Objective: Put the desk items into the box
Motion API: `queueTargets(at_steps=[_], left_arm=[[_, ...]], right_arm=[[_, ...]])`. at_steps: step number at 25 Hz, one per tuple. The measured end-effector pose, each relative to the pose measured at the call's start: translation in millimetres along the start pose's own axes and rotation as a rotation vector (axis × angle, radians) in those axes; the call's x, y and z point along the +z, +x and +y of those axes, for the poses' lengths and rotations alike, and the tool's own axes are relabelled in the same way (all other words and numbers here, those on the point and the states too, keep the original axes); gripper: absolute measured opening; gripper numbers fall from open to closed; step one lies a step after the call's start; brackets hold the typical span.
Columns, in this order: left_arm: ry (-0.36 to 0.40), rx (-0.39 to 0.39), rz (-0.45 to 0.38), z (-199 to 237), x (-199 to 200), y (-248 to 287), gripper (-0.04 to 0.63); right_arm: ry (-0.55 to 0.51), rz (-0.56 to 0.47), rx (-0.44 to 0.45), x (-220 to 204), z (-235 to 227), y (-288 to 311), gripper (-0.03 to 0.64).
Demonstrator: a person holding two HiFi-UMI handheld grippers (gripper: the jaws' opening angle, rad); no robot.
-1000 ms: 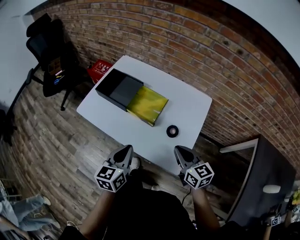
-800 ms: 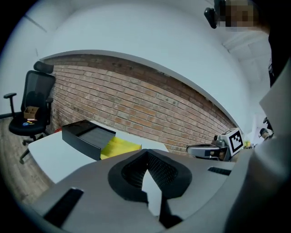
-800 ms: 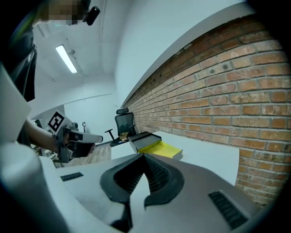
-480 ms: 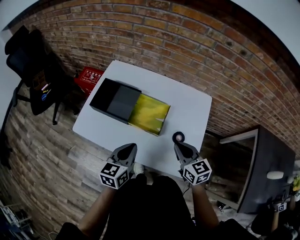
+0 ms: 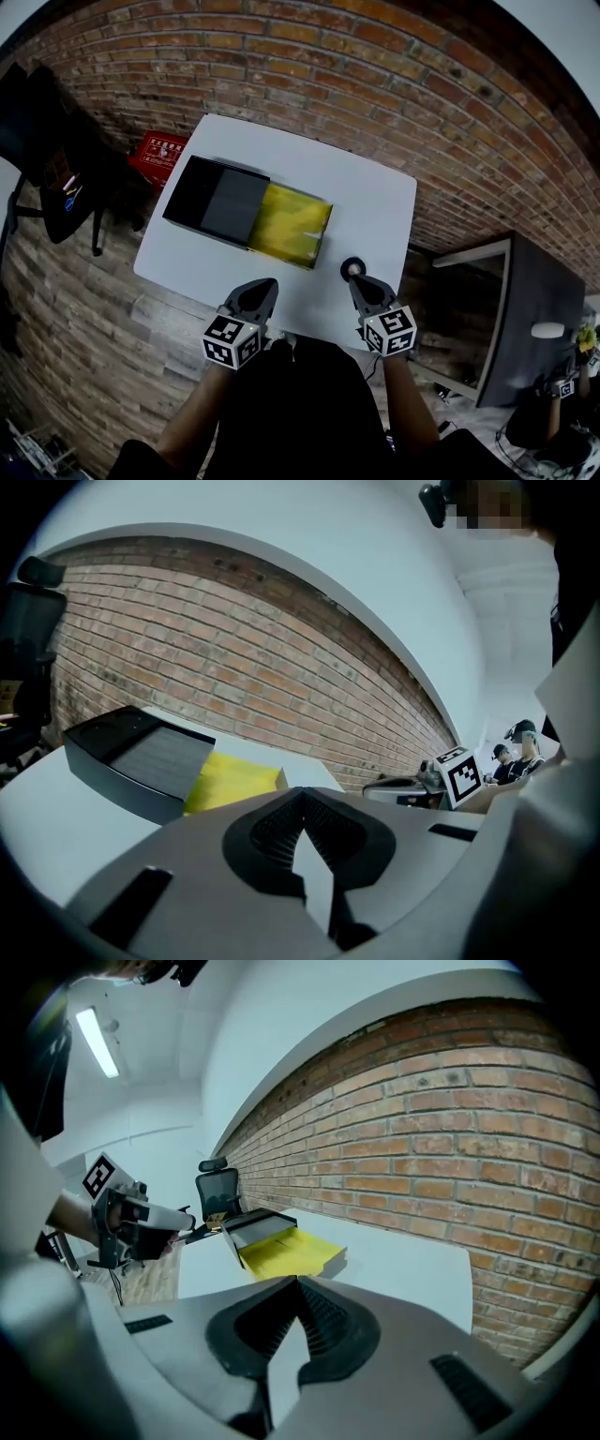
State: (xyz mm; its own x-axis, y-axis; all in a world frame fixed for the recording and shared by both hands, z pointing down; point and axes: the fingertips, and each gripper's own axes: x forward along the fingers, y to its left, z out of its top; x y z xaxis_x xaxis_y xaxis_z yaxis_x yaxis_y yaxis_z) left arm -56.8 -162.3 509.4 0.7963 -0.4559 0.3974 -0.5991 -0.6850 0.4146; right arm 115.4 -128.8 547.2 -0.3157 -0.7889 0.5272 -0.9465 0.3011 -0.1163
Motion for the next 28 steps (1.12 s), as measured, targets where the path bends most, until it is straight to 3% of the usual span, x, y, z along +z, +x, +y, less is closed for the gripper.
queueTargets(at_steps=[8, 14, 16, 19, 28], left_arm=[[-0.006, -0.001, 0.048, -5.6, -5.9, 34.6, 0.006], [-0.007, 0.009, 0.068, -14.2, -9.8, 55.0, 0.006], [-0.012, 0.008, 0.077, -18.5, -12.9, 61.9, 0.006], [-0.011, 0.005, 0.092, -22.7, -18.0, 71.2, 0.006], [-0.028, 0.002, 0.124, -32.8, -32.1, 90.2, 0.006]], right_arm=[[-0.040, 0.100, -0.032, -32.7, -39.6, 17.0, 0.021], [-0.089, 0.198, 0.004, -59.7, -50.8, 29.6, 0.034], [-0.103, 0.229, 0.022, -68.6, -53.4, 34.3, 0.126], [-0.112, 0.269, 0.050, -80.0, -56.5, 42.1, 0.192], [-0.147, 0.339, 0.094, -100.9, -59.1, 57.6, 0.316]])
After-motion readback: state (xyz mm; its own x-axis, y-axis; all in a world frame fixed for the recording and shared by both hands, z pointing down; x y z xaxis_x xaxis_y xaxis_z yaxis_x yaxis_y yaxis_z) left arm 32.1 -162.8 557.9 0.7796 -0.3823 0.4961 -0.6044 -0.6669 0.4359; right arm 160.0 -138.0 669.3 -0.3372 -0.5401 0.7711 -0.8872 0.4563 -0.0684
